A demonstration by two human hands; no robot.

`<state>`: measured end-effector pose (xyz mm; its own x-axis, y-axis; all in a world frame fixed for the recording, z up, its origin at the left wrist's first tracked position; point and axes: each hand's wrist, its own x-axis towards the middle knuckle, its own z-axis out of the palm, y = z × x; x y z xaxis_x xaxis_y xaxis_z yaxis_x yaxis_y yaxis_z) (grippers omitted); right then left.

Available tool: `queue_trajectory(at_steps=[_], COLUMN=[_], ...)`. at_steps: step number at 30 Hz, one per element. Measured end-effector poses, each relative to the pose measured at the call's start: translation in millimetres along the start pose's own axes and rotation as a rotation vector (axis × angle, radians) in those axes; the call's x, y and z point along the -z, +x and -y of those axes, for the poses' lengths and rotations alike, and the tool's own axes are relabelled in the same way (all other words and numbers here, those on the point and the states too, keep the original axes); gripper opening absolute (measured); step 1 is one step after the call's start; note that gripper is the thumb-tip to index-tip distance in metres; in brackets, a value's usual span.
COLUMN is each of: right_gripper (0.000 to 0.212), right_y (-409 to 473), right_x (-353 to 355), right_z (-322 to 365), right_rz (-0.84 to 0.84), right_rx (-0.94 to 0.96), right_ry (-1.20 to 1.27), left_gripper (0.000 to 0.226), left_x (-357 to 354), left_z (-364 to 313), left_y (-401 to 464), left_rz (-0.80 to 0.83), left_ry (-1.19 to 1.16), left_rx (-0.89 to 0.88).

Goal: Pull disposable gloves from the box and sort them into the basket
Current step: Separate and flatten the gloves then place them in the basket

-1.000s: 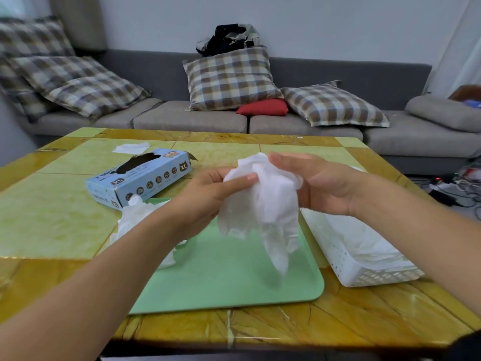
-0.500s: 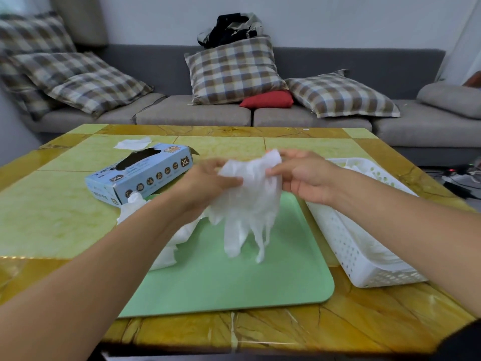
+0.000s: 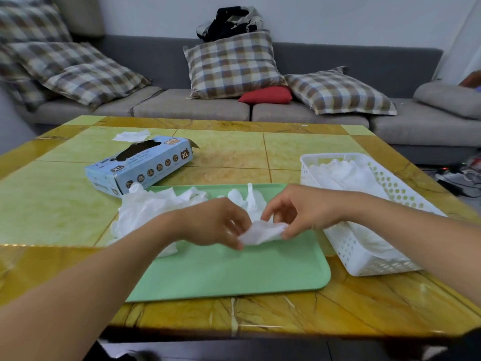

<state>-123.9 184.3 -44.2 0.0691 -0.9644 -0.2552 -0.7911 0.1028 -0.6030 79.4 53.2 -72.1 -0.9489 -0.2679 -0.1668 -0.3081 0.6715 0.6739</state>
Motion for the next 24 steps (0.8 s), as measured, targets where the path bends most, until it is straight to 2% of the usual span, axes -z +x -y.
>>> queue_trajectory(at_steps=[8,10,12,14,17,20,22,24], right_gripper=[0.029,0.016,0.010,0.010,0.022,0.031,0.034,0.035], right_y=[-10,-9,-4,3,16,33,45,56], right_x=[-18,-19,-21,-21,-24,-42,-56,-68], right_z=[18,20,19,16,17,39,68,98], right_rz=[0.355,0.371,0.265,0.077,-0.157,-0.271,-0.337,-0.315], right_rx=[0.016,0.002,0.019,0.040,0.065,0.144,0.231,0.307], right_ry=[-0.149,-0.138,-0.113,-0.125,-0.166,-0.131,-0.109,-0.127], left_gripper=[0.026,0.023,0.017,0.014,0.016,0.009,0.007,0.014], left_x=[3,1,1,8,38,70,82,87], left_z=[-15,-16,-15,-15,-10,13,38,59], left_y=[-10,-14,-17,-16,-25,-47,-64,-77], left_rz=[0.314,0.344,0.327,0.189,-0.204,-0.519,-0.579,-0.579], left_ry=[0.146,0.200,0.220,0.200,0.141,0.263,0.377,0.424], left_rx=[-0.067,-0.063,-0.082,-0.121,-0.088,0.031,0.178,0.324])
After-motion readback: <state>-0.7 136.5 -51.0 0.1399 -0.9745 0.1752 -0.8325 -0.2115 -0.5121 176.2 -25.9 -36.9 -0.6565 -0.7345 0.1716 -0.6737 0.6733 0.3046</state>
